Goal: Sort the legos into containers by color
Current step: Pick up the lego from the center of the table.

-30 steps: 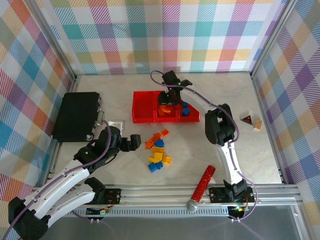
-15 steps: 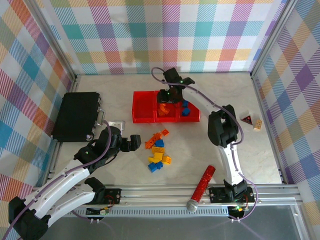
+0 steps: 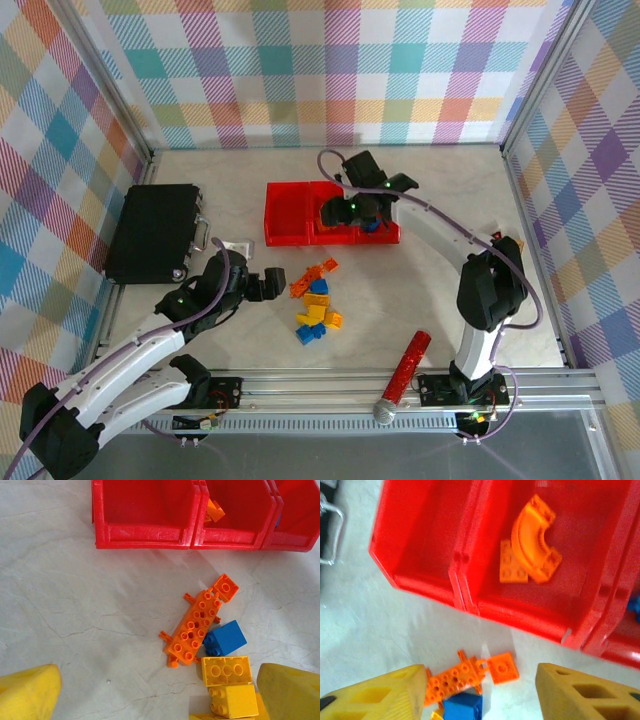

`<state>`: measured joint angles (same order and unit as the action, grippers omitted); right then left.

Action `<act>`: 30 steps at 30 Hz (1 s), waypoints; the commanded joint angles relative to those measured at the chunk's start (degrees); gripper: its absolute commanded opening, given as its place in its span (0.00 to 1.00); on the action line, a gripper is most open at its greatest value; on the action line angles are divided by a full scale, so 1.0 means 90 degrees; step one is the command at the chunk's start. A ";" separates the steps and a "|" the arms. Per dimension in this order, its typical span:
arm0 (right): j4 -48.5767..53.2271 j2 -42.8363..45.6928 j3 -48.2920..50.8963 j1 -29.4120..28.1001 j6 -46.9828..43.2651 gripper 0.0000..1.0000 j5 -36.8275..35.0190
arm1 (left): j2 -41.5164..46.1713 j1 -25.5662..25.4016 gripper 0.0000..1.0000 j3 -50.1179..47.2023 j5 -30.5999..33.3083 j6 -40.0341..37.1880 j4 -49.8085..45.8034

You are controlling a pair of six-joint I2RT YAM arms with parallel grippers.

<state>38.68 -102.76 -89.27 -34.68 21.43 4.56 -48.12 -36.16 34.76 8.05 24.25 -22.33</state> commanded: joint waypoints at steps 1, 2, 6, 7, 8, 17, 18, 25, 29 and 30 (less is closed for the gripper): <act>-0.0178 0.0389 0.0586 -0.0081 0.0152 0.65 0.0041 | -0.0037 0.0043 1.00 -0.0093 -0.0060 0.0049 0.0228; -0.0226 0.0453 0.0753 -0.0097 0.0188 0.66 0.0037 | -0.0060 0.0043 1.00 -0.0093 -0.0072 0.0057 0.0251; -0.0309 0.0578 0.1280 -0.0206 0.0236 0.68 -0.0087 | -0.0109 0.0034 1.00 -0.0103 -0.0113 0.0094 0.0361; -0.0322 0.0578 0.1357 -0.0243 0.0214 0.68 -0.0110 | -0.0116 0.0037 1.00 -0.0098 -0.0132 0.0102 0.0363; -0.0331 0.0563 0.1434 -0.0275 0.0198 0.68 -0.0114 | -0.0126 0.0034 1.00 -0.0093 -0.0133 0.0103 0.0356; -0.0179 0.0188 0.1515 -0.0586 -0.0053 0.67 -0.0368 | 0.0023 0.0034 1.00 -0.0083 -0.0060 0.0166 0.0252; -0.0150 0.0137 0.1479 -0.0620 -0.0080 0.68 -0.0412 | 0.0035 0.0035 1.00 -0.0082 -0.0055 0.0172 0.0245; 0.0019 -0.0215 0.1230 -0.0728 -0.0218 0.71 -0.0633 | 0.0054 0.0034 1.00 -0.0071 -0.0028 0.0185 0.0211; 0.0145 -0.0431 0.1059 -0.0727 -0.0318 0.74 -0.0760 | 0.0054 0.0034 1.00 -0.0045 0.0000 0.0159 0.0176; 0.0181 -0.0475 0.1024 -0.0727 -0.0339 0.75 -0.0794 | 0.0056 0.0037 1.00 -0.0044 0.0004 0.0157 0.0177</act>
<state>38.63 -105.93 -77.67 -41.08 20.03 -1.15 -48.36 -36.16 34.30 7.62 25.30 -20.67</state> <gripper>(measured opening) 0.745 0.997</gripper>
